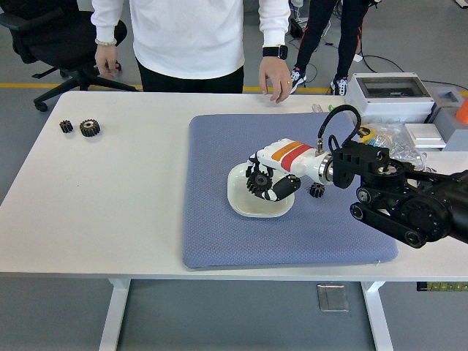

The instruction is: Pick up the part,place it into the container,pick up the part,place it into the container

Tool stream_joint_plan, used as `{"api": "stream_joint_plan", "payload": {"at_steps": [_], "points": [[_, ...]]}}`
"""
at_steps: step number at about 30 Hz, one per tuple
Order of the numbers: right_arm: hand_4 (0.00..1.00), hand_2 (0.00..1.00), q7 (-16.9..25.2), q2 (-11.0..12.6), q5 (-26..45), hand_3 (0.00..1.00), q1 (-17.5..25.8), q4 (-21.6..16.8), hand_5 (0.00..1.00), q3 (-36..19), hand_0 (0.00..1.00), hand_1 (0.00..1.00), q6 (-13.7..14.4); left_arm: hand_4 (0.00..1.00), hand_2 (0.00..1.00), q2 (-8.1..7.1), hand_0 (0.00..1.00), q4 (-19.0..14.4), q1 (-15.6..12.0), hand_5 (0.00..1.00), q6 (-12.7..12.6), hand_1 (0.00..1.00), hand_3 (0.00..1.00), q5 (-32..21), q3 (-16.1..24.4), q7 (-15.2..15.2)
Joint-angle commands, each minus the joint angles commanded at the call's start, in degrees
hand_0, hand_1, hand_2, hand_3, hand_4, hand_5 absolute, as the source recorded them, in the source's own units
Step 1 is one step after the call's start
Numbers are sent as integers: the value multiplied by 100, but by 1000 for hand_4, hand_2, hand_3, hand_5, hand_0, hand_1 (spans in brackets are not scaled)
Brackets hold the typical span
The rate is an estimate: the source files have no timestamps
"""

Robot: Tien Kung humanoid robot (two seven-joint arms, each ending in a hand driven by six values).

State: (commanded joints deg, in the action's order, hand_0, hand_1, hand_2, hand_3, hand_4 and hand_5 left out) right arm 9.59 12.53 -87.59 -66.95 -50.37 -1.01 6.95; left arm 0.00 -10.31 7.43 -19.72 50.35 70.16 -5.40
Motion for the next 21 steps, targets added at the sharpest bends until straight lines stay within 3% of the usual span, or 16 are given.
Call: {"api": "stream_joint_plan", "payload": {"at_steps": [12, 18, 19, 21], "points": [[632, 573, -20, -163, 28, 516, -3, 297, 268, -205, 247, 443, -252, 663, 670, 0, 633, 0, 38, 586, 4, 607, 561, -61, -59, 9], [652, 605, -109, -276, -206, 521, -31, 369, 280, -314, 275, 457, -573, 661, 668, 0, 632, 0, 17, 586, 19, 606, 560, -25, -87, -10], [728, 727, -124, -290, -234, 669, -30, 391, 323, -324, 356, 512, -613, 654, 665, 0, 630, 0, 15, 577, 20, 604, 560, -23, -92, -13], [728, 727, -139, -314, -272, 669, -26, 435, 323, -340, 356, 512, -693, 654, 665, 0, 630, 0, 8, 577, 22, 604, 560, -22, -102, -17]]}}
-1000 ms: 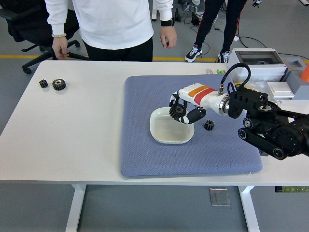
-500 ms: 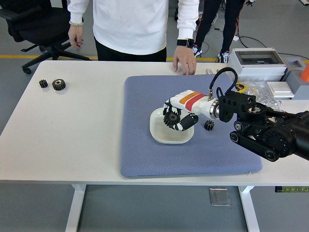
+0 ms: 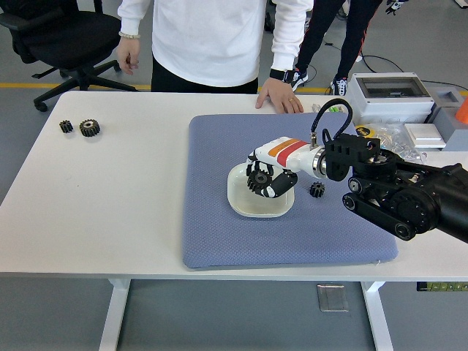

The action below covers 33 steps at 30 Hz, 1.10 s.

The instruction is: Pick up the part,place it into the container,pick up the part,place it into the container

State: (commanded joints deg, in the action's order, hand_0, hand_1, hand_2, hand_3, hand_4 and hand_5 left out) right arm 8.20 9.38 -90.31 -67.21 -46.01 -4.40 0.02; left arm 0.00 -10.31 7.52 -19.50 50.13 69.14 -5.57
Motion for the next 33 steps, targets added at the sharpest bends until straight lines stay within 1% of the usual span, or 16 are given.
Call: {"api": "stream_joint_plan", "payload": {"at_steps": [3, 4, 9, 10, 15, 19, 21, 22, 24, 27, 28, 33], "points": [[728, 727, 6, -35, -49, 669, 2, 54, 323, -45, 356, 512, -165, 654, 665, 0, 630, 0, -20, 577, -3, 604, 560, -13, -9, 5], [797, 748, 13, -51, -78, 895, 4, 70, 336, -66, 364, 525, -218, 651, 661, 0, 630, 0, -29, 575, -2, 603, 558, -9, -10, 5], [797, 748, 46, -111, -128, 895, 23, 130, 336, -64, 364, 525, -275, 651, 661, 0, 630, 0, -50, 575, 1, 603, 558, 2, -28, -2], [845, 761, 52, -114, -123, 937, 25, 134, 340, -53, 359, 533, -278, 651, 660, 0, 629, 0, -51, 575, 4, 606, 558, 8, -29, -4], [845, 761, 64, -94, -54, 937, 17, 147, 340, 18, 359, 533, -215, 651, 660, 0, 629, 0, -49, 575, 5, 606, 558, 4, -28, 4], [852, 763, 85, -67, 124, 943, 17, 161, 343, 148, 359, 534, -4, 650, 658, 0, 629, 0, -40, 570, 6, 604, 558, 10, -28, 4], [852, 763, 117, -43, 285, 943, 17, 160, 343, 271, 359, 534, 192, 650, 658, 0, 629, 0, -38, 570, 6, 604, 558, 7, -29, 6], [837, 764, 125, -29, 363, 935, 15, 156, 339, 331, 349, 527, 279, 649, 657, 0, 629, 0, -37, 569, 6, 604, 558, 10, -27, 5], [837, 764, 131, 8, 434, 935, 10, 144, 339, 365, 349, 527, 390, 649, 657, 0, 629, 0, -35, 569, 7, 604, 558, 23, -21, 1], [837, 764, 118, 134, 252, 935, 12, 106, 339, 89, 349, 527, 400, 649, 657, 0, 629, 0, -39, 569, 10, 604, 558, 31, -12, 1], [850, 755, 113, 176, 160, 890, 13, 111, 354, -36, 351, 525, 400, 649, 656, -1, 628, 0, -44, 569, 10, 603, 557, 29, -8, 3], [850, 755, 130, 386, -93, 890, -18, 261, 354, -577, 351, 525, 372, 649, 656, -6, 628, 0, -57, 569, 16, 603, 557, 71, 25, -7]]}}
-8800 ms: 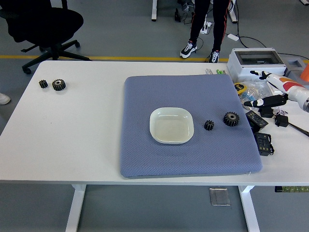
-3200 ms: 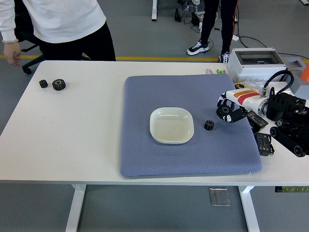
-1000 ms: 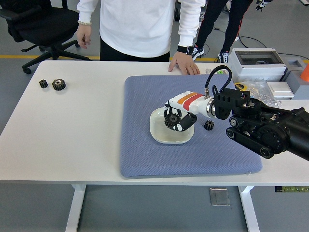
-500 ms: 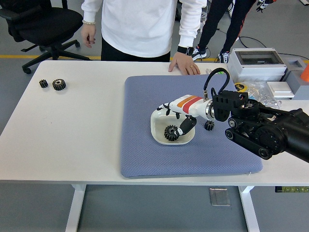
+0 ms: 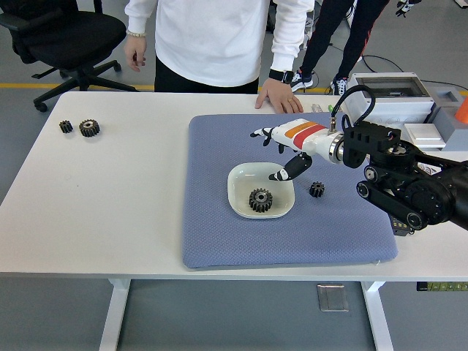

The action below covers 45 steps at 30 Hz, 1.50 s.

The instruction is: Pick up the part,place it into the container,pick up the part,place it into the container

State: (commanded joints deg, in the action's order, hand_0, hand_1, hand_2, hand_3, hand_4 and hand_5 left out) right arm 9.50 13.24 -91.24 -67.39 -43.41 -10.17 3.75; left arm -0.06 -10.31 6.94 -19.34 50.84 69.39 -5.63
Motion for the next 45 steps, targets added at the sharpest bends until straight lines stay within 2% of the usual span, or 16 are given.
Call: {"api": "stream_joint_plan", "payload": {"at_steps": [1, 3, 6, 7, 9, 12, 13, 24, 25, 31, 32, 37, 38, 45], "points": [[872, 750, 0, 43, -45, 801, -8, 31, 361, -59, 364, 531, -24, 648, 657, -1, 628, 0, 0, 569, 0, 601, 558, 7, 5, -2], [872, 750, -25, 133, -161, 801, -12, 97, 361, -148, 364, 531, -144, 648, 657, -5, 628, 0, 1, 569, -1, 601, 558, 10, 11, -3], [872, 750, -82, 330, -446, 801, 12, 186, 361, -216, 364, 531, -554, 648, 657, -11, 628, 0, 3, 569, -3, 601, 558, -10, 9, 3], [890, 767, -68, 397, -505, 765, 29, 191, 357, -204, 516, 624, -610, 648, 656, -13, 628, 0, 2, 569, -1, 600, 557, -19, 8, 7], [890, 767, -29, 488, -525, 765, 71, 210, 357, -150, 516, 624, -646, 648, 656, -11, 628, 0, -5, 569, -5, 600, 557, -20, 25, 11], [890, 767, 48, 493, -518, 765, 135, 301, 357, -141, 516, 624, -680, 648, 656, -6, 628, 0, 3, 569, -3, 600, 557, 19, 42, -5], [891, 783, 81, 479, -520, 742, 162, 343, 355, -153, 605, 670, -686, 648, 656, -3, 629, 0, 3, 571, -1, 600, 558, 18, 41, -7], [887, 776, 150, 476, -466, 716, 348, 371, 358, -2, 590, 669, -571, 647, 659, 6, 629, 0, 8, 570, 2, 604, 559, 23, 52, -10], [882, 768, 147, 475, -460, 677, 381, 379, 358, 39, 557, 655, -560, 647, 659, 6, 628, 0, 8, 570, -1, 607, 558, 16, 53, -8], [882, 768, 143, 438, -398, 677, 514, 396, 358, 182, 557, 655, -507, 647, 659, 6, 628, 0, 7, 570, 1, 607, 558, 18, 47, -17], [881, 760, 148, 426, -381, 667, 536, 400, 359, 209, 507, 636, -482, 647, 660, 6, 628, 0, 6, 570, 3, 605, 559, 13, 39, -18], [881, 760, 137, 372, -306, 667, 585, 460, 359, 348, 507, 636, -434, 647, 660, 6, 628, 0, 5, 570, 9, 605, 559, 8, 23, -24], [867, 739, 140, 368, -290, 628, 591, 469, 348, 363, 453, 611, -429, 647, 660, 6, 628, 0, 6, 571, 11, 605, 559, 12, 21, -25], [863, 729, 153, 278, -129, 617, 619, 602, 351, 501, 435, 602, -254, 647, 662, 6, 629, 0, 30, 571, 5, 605, 559, 2, -9, -30]]}}
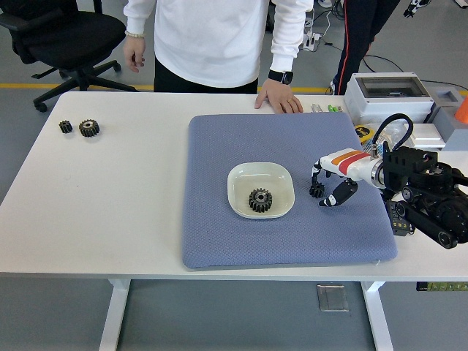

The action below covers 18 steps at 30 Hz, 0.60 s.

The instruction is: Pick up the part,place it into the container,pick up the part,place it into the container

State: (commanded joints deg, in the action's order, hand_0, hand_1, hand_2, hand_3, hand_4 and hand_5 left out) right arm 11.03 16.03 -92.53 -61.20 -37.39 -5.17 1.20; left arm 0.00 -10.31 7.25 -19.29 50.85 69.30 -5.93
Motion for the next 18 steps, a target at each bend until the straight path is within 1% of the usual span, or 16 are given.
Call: {"api": "stream_joint_plan", "payload": {"at_steps": [10, 11, 16, 17, 18], "points": [[856, 718, 33, -149, 293, 601, 43, 214, 350, 160, 417, 593, 172, 647, 662, 0, 628, 0, 19, 571, 6, 606, 559, -62, -71, 5], [841, 709, 37, -160, 312, 587, 48, 228, 344, 170, 393, 564, 187, 648, 662, 0, 628, 0, 21, 572, 7, 604, 559, -59, -73, 3], [841, 709, 76, -220, 427, 587, 70, 295, 344, 234, 393, 564, 334, 648, 662, 0, 628, 0, 26, 572, 10, 604, 559, -65, -94, -1], [782, 610, 76, -226, 439, 547, 71, 301, 316, 236, 335, 514, 350, 648, 662, 0, 628, 0, 28, 572, 11, 604, 559, -68, -99, -2], [782, 610, 72, -233, 453, 547, 70, 306, 316, 238, 335, 514, 356, 648, 662, 0, 628, 0, 29, 572, 13, 604, 559, -74, -108, -2]]}}
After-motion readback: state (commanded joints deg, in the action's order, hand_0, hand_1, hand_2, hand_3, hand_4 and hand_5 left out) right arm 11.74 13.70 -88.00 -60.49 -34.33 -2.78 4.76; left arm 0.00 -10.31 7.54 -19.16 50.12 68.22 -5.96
